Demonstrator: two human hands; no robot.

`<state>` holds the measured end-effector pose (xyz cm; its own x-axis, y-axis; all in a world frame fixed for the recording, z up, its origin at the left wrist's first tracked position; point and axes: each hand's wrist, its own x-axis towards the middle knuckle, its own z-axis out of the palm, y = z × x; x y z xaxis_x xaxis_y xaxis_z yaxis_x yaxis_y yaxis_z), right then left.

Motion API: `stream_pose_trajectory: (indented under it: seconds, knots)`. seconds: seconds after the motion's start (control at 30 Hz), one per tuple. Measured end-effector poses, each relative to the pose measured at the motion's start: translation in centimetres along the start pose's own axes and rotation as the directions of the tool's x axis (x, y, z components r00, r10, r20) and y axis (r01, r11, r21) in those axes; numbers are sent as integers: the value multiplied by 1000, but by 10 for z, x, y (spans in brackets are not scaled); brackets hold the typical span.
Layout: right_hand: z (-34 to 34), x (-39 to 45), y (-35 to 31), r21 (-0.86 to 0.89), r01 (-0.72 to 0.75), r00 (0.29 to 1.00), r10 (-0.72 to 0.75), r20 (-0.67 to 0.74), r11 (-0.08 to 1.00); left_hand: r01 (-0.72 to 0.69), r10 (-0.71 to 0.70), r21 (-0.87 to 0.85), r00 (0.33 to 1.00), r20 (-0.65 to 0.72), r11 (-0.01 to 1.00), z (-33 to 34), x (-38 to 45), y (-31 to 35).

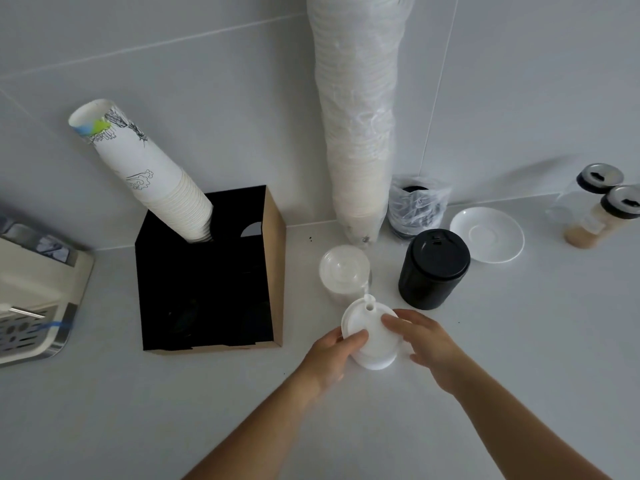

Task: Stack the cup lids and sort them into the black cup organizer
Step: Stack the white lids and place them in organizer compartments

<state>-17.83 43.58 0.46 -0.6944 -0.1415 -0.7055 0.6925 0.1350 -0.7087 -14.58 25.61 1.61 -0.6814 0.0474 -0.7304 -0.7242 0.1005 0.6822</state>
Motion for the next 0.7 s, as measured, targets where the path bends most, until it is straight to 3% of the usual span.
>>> stream_pose_trajectory:
  seconds: [0.1,0.3,0.7]
  knots:
    - [-6,1,-3,-10,-79,995,80,68,997,52,-52,38,999,-12,998,-4,1,-3]
    - [-12,-2,-4,3,-146,981,144,133,989,101,-101,-83,995,10,991,0,-3,-4]
    - [13,-29,9,52,-5,990,-2,142,999,-67,45,-308,996,-78,949,6,-33,-30]
